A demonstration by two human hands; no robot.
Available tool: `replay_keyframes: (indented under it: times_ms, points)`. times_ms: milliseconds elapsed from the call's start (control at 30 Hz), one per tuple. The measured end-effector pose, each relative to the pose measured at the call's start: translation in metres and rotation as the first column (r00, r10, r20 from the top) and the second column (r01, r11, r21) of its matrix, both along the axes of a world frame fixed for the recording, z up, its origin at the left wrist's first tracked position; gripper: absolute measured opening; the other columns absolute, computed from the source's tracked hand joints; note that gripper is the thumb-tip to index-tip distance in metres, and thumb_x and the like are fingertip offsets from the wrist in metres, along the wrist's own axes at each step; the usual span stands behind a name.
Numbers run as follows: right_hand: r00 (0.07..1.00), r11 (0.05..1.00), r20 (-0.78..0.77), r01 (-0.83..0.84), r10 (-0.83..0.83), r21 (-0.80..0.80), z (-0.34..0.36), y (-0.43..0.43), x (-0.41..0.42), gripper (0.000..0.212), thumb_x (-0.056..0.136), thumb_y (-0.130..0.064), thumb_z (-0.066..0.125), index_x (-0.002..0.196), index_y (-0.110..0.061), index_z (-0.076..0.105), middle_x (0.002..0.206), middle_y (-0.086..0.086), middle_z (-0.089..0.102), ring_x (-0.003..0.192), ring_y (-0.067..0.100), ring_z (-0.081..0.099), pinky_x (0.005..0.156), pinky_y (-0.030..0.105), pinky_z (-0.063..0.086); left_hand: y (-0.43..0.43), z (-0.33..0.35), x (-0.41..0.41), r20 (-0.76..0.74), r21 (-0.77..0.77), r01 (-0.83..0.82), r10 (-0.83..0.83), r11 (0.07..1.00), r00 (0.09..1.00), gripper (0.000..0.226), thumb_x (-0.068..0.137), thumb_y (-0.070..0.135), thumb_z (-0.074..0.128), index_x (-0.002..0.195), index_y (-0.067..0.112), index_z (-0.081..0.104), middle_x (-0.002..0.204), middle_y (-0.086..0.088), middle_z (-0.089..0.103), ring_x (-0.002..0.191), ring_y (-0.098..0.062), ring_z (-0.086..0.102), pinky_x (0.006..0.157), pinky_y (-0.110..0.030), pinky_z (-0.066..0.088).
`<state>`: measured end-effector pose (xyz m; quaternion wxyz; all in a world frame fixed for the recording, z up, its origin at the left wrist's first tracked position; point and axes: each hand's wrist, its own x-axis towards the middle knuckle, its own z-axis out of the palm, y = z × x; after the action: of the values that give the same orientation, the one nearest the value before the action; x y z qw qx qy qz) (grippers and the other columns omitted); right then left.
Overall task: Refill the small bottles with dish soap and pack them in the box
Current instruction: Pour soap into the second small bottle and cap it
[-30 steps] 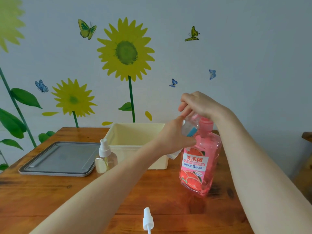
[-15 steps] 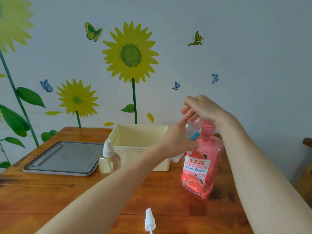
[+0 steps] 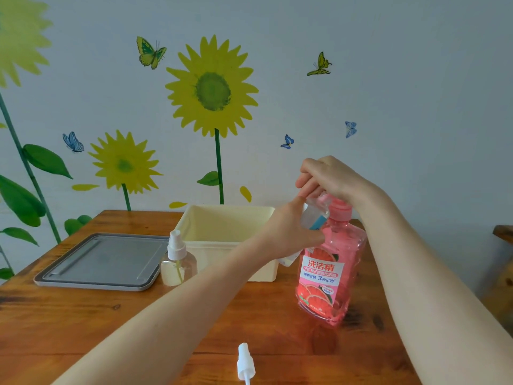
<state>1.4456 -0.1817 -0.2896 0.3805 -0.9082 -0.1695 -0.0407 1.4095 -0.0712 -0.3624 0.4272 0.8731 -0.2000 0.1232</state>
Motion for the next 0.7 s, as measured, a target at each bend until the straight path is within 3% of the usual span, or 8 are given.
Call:
replay_keyframes:
  times_ms: [167, 400, 567, 700]
  points:
    - [1.000, 1.000, -0.017, -0.006, 0.006, 0.005, 0.013, -0.001, -0.002, 0.034, 0.083, -0.033, 0.040, 0.079, -0.012, 0.066, 0.075, 0.001, 0.072, 0.077, 0.017, 0.064, 0.067, 0.030, 0.044, 0.003, 0.014, 0.000, 0.014, 0.013, 0.008, -0.008, 1.000, 1.000, 0.048, 0.073, 0.022, 0.069, 0.114, 0.021, 0.044, 0.074, 0.007, 0.055, 0.057, -0.007, 0.055, 0.044, -0.010, 0.042]
    - [0.999, 1.000, 0.028, 0.015, -0.014, -0.007, -0.001, 0.000, -0.001, 0.035, 0.081, -0.035, 0.039, 0.081, -0.012, 0.065, 0.073, 0.001, 0.072, 0.078, 0.017, 0.065, 0.078, 0.034, 0.047, -0.002, -0.001, -0.001, 0.016, -0.025, 0.008, -0.008, 1.000, 1.000, 0.057, 0.073, 0.020, 0.070, 0.123, 0.021, 0.043, 0.070, 0.010, 0.054, 0.053, -0.005, 0.054, 0.041, -0.008, 0.042]
    - [0.999, 1.000, -0.035, 0.003, -0.003, -0.008, 0.010, 0.001, -0.003, 0.034, 0.084, -0.033, 0.040, 0.081, -0.010, 0.066, 0.077, 0.003, 0.071, 0.081, 0.019, 0.063, 0.074, 0.031, 0.045, 0.004, 0.012, -0.001, 0.007, 0.013, 0.015, -0.015, 1.000, 1.000, 0.042, 0.072, 0.023, 0.070, 0.102, 0.028, 0.040, 0.069, 0.013, 0.051, 0.050, -0.004, 0.054, 0.036, -0.005, 0.036]
    - [1.000, 1.000, 0.003, 0.011, -0.011, 0.023, 0.008, 0.000, -0.001, 0.035, 0.083, -0.033, 0.040, 0.079, -0.010, 0.067, 0.073, 0.003, 0.072, 0.080, 0.019, 0.065, 0.073, 0.031, 0.047, 0.002, 0.009, 0.000, 0.006, -0.032, 0.035, -0.035, 0.999, 0.999, 0.042, 0.071, 0.017, 0.069, 0.098, 0.028, 0.039, 0.066, 0.009, 0.052, 0.046, 0.003, 0.053, 0.037, -0.007, 0.037]
